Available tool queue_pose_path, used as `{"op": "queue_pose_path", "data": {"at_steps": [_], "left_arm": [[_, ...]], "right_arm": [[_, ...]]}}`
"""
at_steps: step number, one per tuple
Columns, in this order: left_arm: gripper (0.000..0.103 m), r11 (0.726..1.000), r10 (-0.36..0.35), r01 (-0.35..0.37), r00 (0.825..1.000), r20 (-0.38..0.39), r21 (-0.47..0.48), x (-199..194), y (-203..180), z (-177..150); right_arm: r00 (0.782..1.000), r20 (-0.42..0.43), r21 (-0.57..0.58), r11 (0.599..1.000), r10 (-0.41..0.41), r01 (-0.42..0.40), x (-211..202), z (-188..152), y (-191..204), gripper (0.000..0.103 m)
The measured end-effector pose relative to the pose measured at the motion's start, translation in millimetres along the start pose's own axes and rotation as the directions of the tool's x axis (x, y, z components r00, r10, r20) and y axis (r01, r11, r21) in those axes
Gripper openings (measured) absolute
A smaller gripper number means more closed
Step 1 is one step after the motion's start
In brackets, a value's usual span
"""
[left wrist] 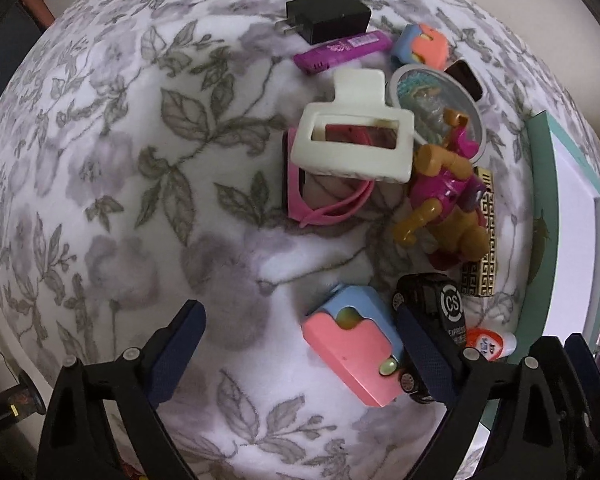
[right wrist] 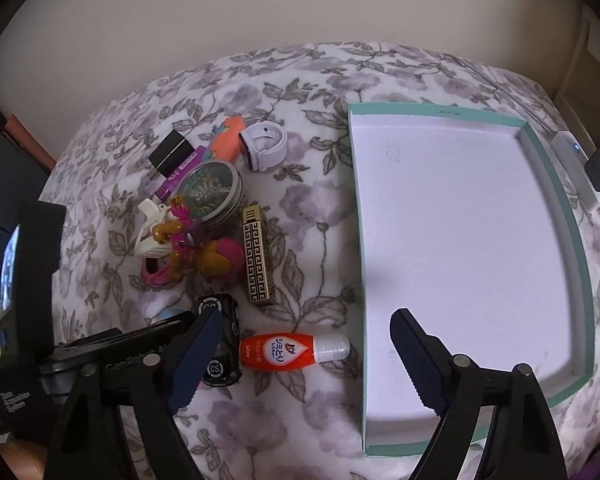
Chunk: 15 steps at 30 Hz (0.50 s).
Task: Organize rigid objects
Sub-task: 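Lower the left tool onto the pink-and-blue card holder while the right tool approaches the black toy car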
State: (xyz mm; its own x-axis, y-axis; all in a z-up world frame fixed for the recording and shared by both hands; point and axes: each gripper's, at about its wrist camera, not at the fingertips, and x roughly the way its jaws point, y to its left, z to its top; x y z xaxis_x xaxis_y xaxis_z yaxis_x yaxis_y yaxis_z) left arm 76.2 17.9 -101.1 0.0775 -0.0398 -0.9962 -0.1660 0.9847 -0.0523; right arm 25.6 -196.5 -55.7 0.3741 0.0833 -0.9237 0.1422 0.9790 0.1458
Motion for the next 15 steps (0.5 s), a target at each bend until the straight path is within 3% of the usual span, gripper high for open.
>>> {"op": "queue_pose_path", "data": {"at_steps": [8, 12, 15], "left_arm": [[0.082, 0.999, 0.005, -0.005, 1.0, 0.005, 0.037, 6, -21, -10], [0.08, 0.999, -0.039, 0.039, 0.999, -0.026, 0.018, 5, -29, -18], [0.065, 0.997, -0.077, 0.078, 0.996, -0.042, 0.017, 8, -33, -21]], "right_arm": [[1.0, 0.012, 0.02, 1.0, -0.013, 0.013, -2, 1, -5, 0.088], [1.0, 0.008, 0.043, 0.999, -0.02, 0.02, -2, 1, -11, 0.088], [1.0, 0.006, 0.044, 0.999, -0.025, 0.025, -1, 1, -11, 0.088]]}}
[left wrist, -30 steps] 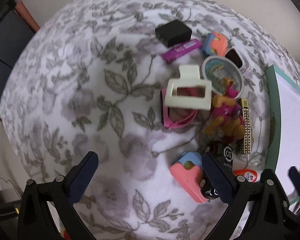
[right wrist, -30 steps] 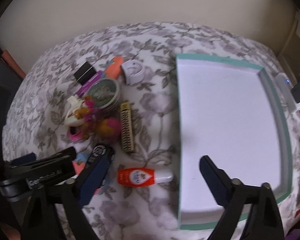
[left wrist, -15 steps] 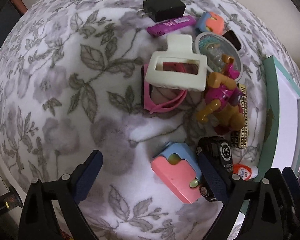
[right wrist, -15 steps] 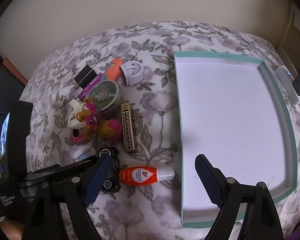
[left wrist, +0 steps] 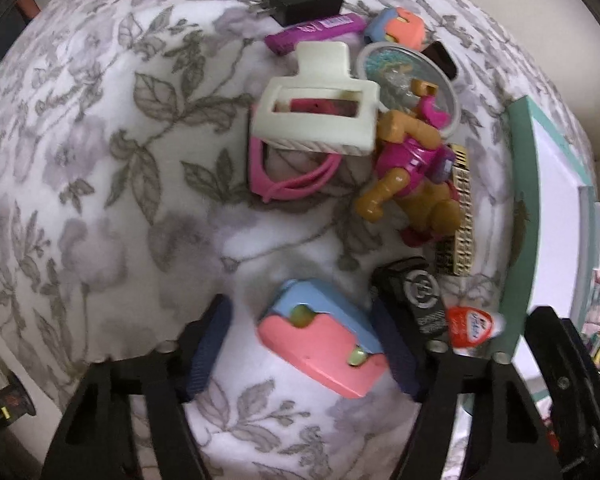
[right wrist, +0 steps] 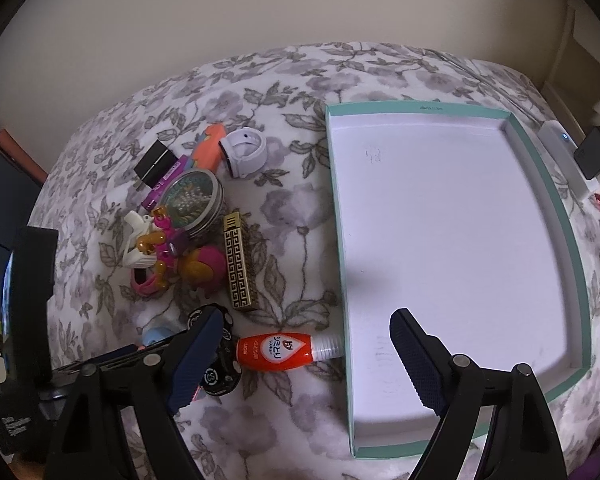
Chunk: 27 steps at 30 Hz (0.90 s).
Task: Organize rigid objects
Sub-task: 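Lower the left tool onto the pink-and-blue card holder while the right tool approaches the black toy car, then close the left tool on the card holder while the right tool grasps the black toy car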
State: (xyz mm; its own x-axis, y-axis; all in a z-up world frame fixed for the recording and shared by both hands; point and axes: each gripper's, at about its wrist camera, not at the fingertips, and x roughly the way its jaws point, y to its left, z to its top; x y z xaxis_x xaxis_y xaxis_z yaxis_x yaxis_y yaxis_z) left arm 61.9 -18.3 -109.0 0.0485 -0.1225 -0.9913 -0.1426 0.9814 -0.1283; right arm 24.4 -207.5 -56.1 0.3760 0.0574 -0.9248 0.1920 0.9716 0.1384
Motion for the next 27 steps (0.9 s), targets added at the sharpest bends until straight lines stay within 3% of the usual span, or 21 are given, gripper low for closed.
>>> {"op": "queue_pose_path", "data": {"at_steps": [6, 10, 14, 18, 21, 27], "left_arm": [[0.061, 0.999, 0.019, -0.019, 1.0, -0.001, 0.037, 7, -5, -13], [0.052, 0.995, 0.068, -0.07, 0.997, 0.026, 0.075, 9, -11, -15], [0.048, 0.997, 0.061, -0.062, 0.998, 0.029, 0.043, 12, -1, -6], [0.048, 0.991, 0.129, -0.131, 0.99, 0.056, 0.018, 13, 11, -3], [0.048, 0.991, 0.136, -0.135, 0.989, 0.059, -0.023, 13, 24, -1], [0.048, 0.984, 0.167, -0.161, 0.984, 0.07, -0.079, 12, 44, 1]], "right_arm": [[1.0, 0.002, -0.001, 1.0, -0.01, 0.01, 0, 0, -1, 0.085], [1.0, -0.003, -0.017, 1.0, -0.01, 0.01, 2, -2, 2, 0.083], [1.0, -0.015, -0.061, 0.998, 0.012, -0.013, 6, -4, 13, 0.082], [0.999, -0.029, -0.115, 0.993, 0.029, -0.032, 10, -7, 26, 0.075], [0.998, -0.045, -0.145, 0.988, 0.046, -0.052, 13, -11, 35, 0.063], [0.993, -0.08, -0.236, 0.967, 0.081, -0.098, 19, -19, 58, 0.051]]}}
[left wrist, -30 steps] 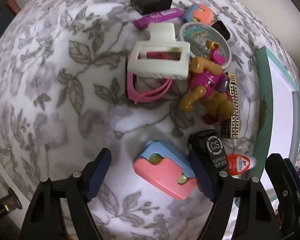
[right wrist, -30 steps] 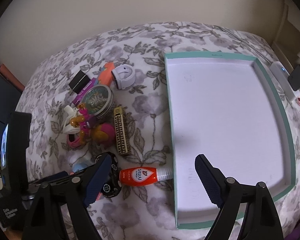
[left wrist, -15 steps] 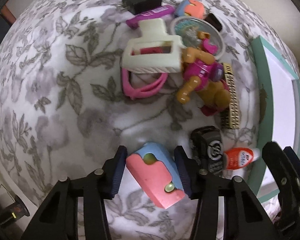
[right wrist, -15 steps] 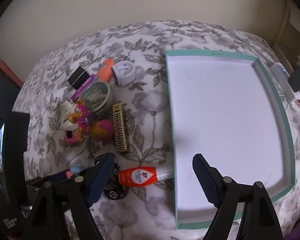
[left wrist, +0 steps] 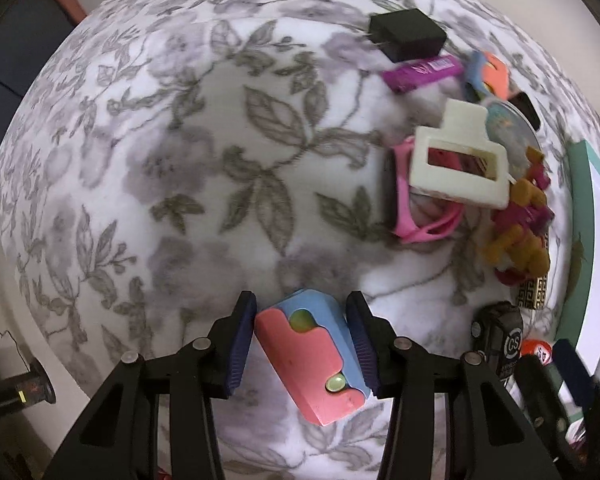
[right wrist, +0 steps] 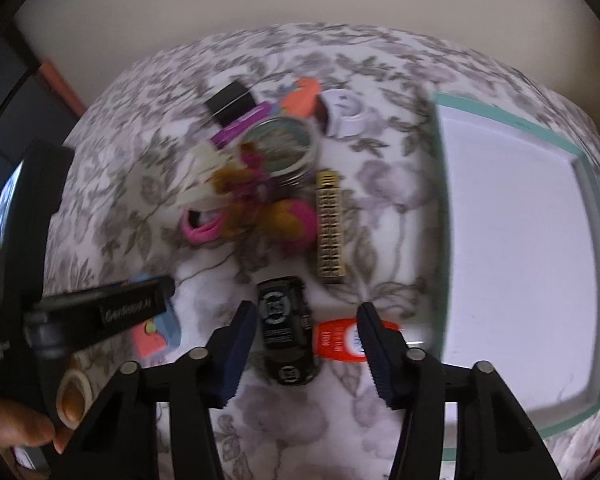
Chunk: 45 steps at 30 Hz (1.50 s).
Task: Organize rigid objects
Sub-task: 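Close the left tool on the card holder while the right tool grasps the black toy car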
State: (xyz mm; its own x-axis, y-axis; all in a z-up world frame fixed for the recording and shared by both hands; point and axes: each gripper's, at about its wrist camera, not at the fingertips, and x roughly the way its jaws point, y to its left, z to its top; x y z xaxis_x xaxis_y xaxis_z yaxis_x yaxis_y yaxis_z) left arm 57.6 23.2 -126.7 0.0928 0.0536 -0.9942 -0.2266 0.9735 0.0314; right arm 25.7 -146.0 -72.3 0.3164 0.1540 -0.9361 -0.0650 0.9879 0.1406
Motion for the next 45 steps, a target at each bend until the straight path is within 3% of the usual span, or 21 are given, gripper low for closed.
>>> {"op": "queue_pose_path", "data": {"at_steps": [8, 38, 45], "left_arm": [[0.048, 1.0, 0.001, -0.001, 1.0, -0.002, 0.005, 4, -4, -3], [0.049, 0.996, 0.053, -0.054, 0.998, 0.02, 0.07, -8, -19, -5], [0.048, 0.997, 0.026, -0.027, 1.0, 0.013, 0.068, -12, -18, -4]], "right_arm": [[0.999, -0.04, -0.081, 0.997, 0.015, -0.019, 13, -3, 18, 0.031], [0.997, -0.037, -0.159, 0.985, -0.072, 0.065, 36, -4, 31, 0.034], [0.997, -0.042, -0.14, 0.989, -0.057, 0.051, 36, -3, 28, 0.033]]}}
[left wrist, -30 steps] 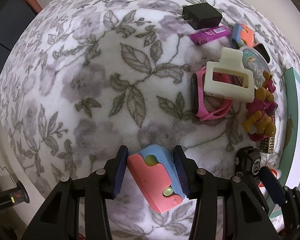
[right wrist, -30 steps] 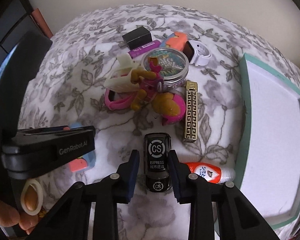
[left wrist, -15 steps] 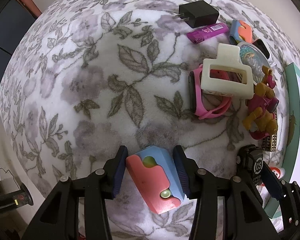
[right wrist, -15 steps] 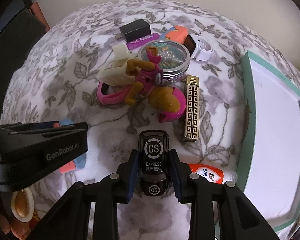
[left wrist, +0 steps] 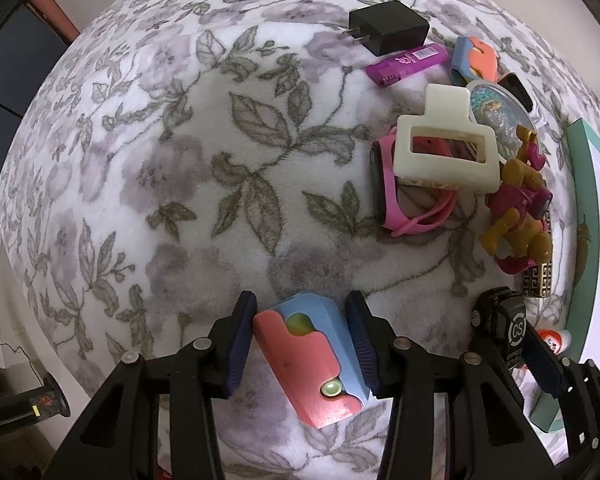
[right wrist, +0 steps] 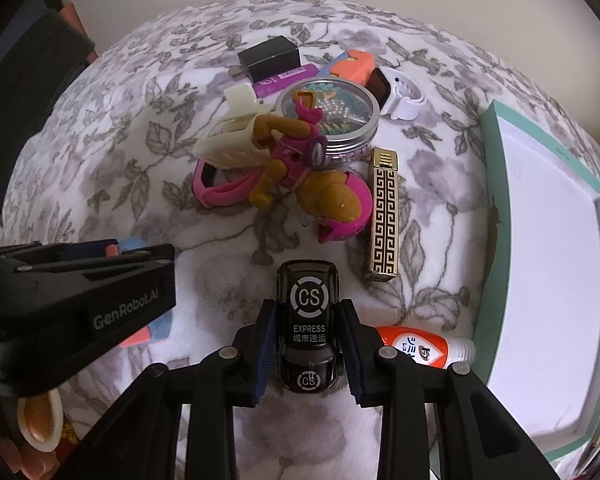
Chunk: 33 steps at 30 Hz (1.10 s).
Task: Organize rigid objects
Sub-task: 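Close the left tool on the card holder while the right tool grasps the black toy car, then lift the card holder with the left tool while the right tool carries the car toward the tray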
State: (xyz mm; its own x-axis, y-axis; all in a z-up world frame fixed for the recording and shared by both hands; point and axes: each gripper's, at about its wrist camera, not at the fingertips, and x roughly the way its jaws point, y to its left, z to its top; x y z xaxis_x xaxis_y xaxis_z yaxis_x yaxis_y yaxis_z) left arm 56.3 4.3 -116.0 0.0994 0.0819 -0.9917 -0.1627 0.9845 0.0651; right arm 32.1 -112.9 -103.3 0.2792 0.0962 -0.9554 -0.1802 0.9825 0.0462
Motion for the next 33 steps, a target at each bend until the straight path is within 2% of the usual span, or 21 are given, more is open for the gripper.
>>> {"op": "queue_pose_path", "data": {"at_steps": [5, 10, 15, 16, 17, 18, 19, 27, 33], "left_arm": [[0.048, 0.999, -0.034, 0.034, 0.999, 0.018, -0.012, -8, 5, 1], [0.047, 0.998, -0.065, 0.066, 0.994, 0.085, -0.015, -31, 11, 3], [0.045, 0.995, -0.097, 0.102, 0.98, 0.174, -0.015, -59, 19, 5], [0.039, 0.995, -0.1, 0.104, 0.978, 0.185, -0.013, -62, 18, 6], [0.011, 0.995, -0.1, 0.103, 0.974, 0.201, -0.007, -67, 17, 6], [0.0, 0.994, -0.107, 0.11, 0.972, 0.21, -0.004, -71, 18, 7], [0.003, 0.992, -0.121, 0.124, 0.97, 0.213, -0.004, -72, 16, 6], [0.003, 0.991, -0.134, 0.137, 0.971, 0.2, -0.002, -67, 12, 4], [0.003, 0.992, -0.119, 0.124, 0.986, 0.115, -0.033, -45, 18, 2]], "right_arm": [[0.999, 0.003, 0.045, 0.998, 0.039, -0.039, -5, -1, -8, 0.032], [0.997, 0.05, 0.063, 0.996, 0.063, -0.066, -21, 0, -13, 0.032], [0.993, 0.102, 0.103, 0.992, 0.062, -0.072, -38, 2, -22, 0.032], [0.991, 0.116, 0.114, 0.991, 0.061, -0.074, -43, 3, -25, 0.032], [0.99, 0.131, 0.125, 0.989, 0.061, -0.078, -47, 4, -28, 0.032], [0.988, 0.141, 0.137, 0.987, 0.064, -0.083, -51, 5, -32, 0.032], [0.986, 0.152, 0.153, 0.985, 0.062, -0.085, -55, 5, -36, 0.032], [0.985, 0.164, 0.203, 0.976, 0.05, -0.083, -62, 7, -52, 0.032], [0.991, 0.124, 0.195, 0.978, 0.046, -0.069, -52, 5, -50, 0.032]]}}
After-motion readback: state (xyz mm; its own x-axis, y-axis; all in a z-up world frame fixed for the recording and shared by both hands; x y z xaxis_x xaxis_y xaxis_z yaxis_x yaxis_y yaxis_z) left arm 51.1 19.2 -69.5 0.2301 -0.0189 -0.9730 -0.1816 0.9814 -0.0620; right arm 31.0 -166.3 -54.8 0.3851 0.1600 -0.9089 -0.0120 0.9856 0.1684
